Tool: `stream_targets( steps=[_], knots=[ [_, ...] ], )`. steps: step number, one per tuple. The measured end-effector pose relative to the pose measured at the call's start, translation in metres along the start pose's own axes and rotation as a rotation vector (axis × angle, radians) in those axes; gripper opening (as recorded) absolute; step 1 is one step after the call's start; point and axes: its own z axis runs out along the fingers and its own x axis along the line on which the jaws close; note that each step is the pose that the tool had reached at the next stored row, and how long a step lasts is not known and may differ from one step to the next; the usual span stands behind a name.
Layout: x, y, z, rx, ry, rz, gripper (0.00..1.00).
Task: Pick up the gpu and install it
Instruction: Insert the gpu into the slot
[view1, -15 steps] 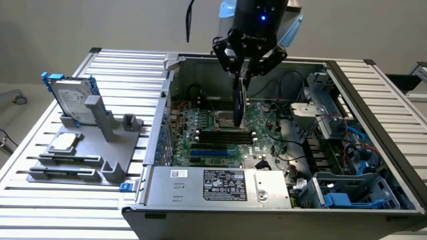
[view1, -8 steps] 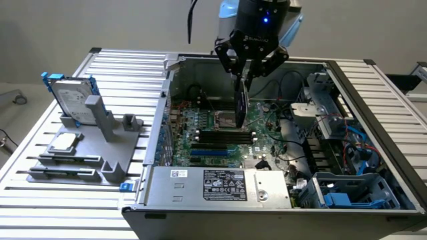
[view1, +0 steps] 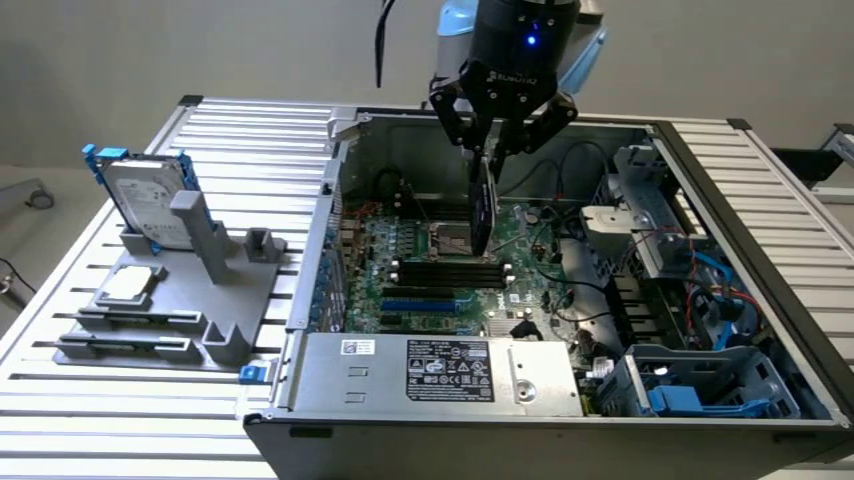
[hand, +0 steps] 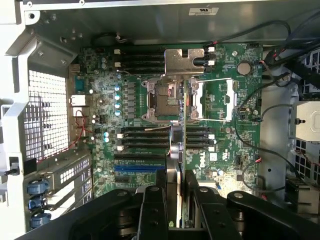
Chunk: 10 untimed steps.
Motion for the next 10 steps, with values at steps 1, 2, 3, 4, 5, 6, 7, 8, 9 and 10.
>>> stream_targets(
  steps=[1,2,3,4,5,6,7,8,9,10],
  knots=[
    [0.0000,0.0000,0.0000,0.0000,0.0000,0.000,0.26],
    [0.0000,0.0000,0.0000,-0.0001,0.0000,0.000,0.26],
    [0.0000,0.0000,0.0000,0.0000,0.0000,0.000,0.26],
    [0.0000,0.0000,0.0000,0.0000,0.0000,0.000,0.26],
    [0.0000,0.0000,0.0000,0.0001,0.0000,0.000,0.26],
    [0.0001,0.0000,0.0001,0.0002,0.0000,-0.002,0.26],
    [0.0003,0.0000,0.0004,0.0008,0.0000,-0.015,0.26],
    [0.0002,0.0000,0.0005,0.0020,0.0002,-0.033,0.26],
    [0.0002,0.0000,0.0005,0.0032,0.0004,-0.051,0.26],
    [0.0003,0.0000,0.0006,0.0045,0.0005,-0.069,0.26]
  ],
)
